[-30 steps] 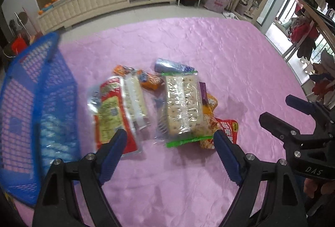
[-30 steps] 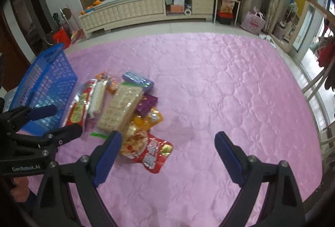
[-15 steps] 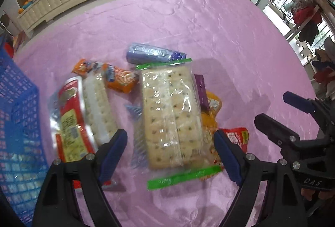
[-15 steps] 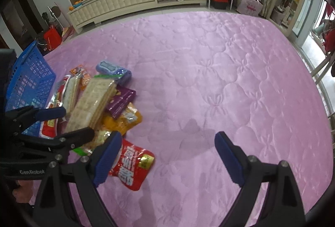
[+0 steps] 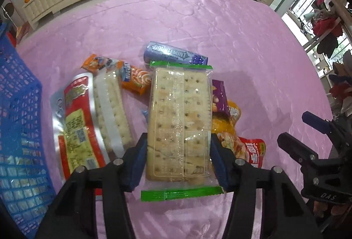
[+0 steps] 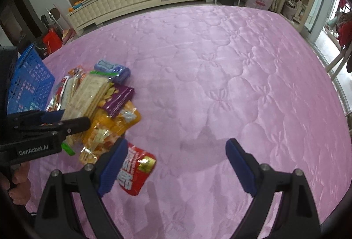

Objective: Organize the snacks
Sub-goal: 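Lift the cracker pack with the left gripper while the right gripper grasps the red snack bag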

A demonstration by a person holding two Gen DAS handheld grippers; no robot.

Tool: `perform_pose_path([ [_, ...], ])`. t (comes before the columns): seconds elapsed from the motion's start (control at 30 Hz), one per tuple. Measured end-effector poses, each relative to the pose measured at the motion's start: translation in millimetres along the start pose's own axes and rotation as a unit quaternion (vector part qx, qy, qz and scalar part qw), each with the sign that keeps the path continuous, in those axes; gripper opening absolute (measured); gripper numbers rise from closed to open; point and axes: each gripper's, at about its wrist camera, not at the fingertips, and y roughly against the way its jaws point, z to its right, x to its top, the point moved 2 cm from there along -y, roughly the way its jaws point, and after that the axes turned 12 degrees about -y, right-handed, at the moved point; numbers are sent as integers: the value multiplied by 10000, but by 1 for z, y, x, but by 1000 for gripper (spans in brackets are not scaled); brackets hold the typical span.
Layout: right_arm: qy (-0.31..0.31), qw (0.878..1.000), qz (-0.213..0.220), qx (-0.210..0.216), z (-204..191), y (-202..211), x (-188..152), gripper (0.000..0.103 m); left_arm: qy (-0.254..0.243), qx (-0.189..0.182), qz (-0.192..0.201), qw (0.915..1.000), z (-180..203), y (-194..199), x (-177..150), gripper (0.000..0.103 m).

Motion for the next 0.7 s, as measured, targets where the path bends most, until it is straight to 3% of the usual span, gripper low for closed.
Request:
perform_pose_path([
  [0.3,455,9988,19,159,-22,11,-5,93,51,413,622,9972,-5,56,-32,51],
  [0.7,1793,9828,-106,436,-72,-8,-37,93,722,440,600,9946,-8,56,-86,51],
])
